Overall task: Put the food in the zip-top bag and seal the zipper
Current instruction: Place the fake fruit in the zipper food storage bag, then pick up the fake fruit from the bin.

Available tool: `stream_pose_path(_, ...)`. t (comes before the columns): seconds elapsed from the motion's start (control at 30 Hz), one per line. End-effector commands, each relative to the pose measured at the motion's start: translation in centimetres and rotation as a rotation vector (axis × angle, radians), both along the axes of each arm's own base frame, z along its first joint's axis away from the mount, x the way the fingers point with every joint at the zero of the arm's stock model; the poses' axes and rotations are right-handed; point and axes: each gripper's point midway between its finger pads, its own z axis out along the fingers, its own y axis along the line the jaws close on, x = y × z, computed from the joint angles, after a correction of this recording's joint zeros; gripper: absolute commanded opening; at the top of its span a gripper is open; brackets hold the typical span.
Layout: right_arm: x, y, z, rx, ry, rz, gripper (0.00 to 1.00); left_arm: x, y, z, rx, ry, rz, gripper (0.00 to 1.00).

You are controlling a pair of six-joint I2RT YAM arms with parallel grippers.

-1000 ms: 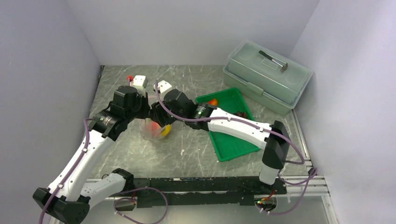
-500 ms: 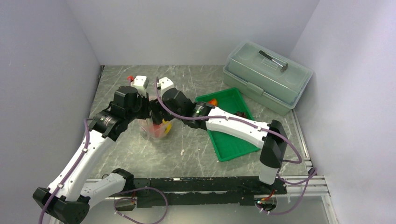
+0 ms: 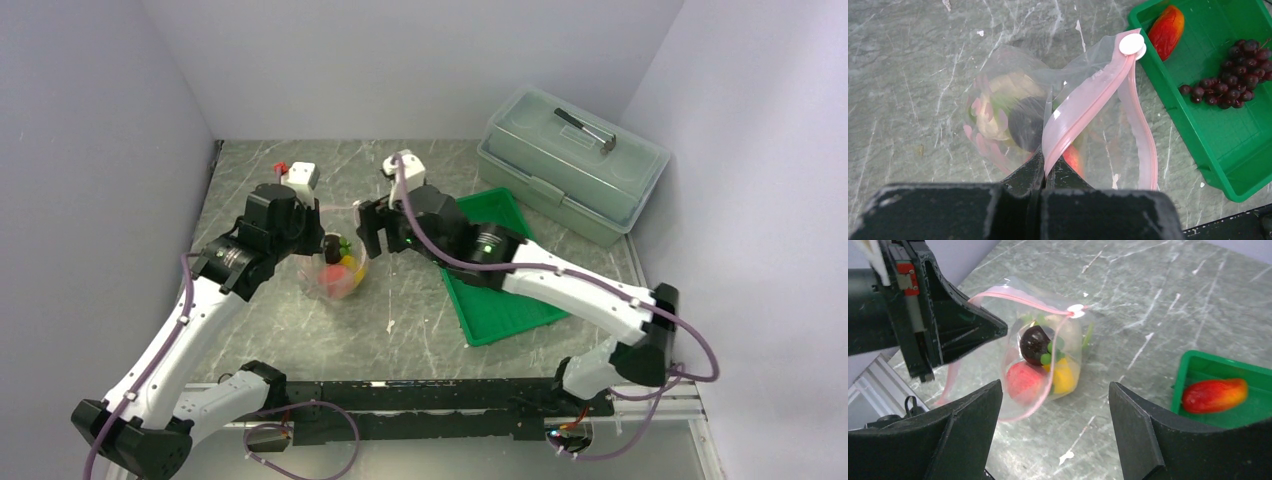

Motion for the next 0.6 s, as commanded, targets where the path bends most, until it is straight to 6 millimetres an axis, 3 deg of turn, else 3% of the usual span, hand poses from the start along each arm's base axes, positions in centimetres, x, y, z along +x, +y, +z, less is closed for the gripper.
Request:
stream_pose_path(0.0, 0.0, -4.3, 2.7, 0.022, -0.079, -0.097, 0.82, 0.4, -0.2, 0.3, -0.004, -0.018, -0.007, 0.00)
stream_pose_path(0.2, 0.5, -9.1, 2.3, -0.012, -0.102, -0.207, 0.83, 0.4, -0.2, 0.2, 0.000, -0.014, -0.004, 0.00)
stream_pose_path(0.33, 1.4, -12.1, 0.9, -0.015, -0.063, -0.273, 0.84, 0.5, -0.2, 0.1, 0.001, -0.010, -0.003, 0.00)
stream_pose_path(0.57, 4.6, -16.5, -5.4, -0.031, 0.089, -0.424, 0.86, 0.6, -0.1, -0.1, 0.008, -0.003, 0.001, 0.00)
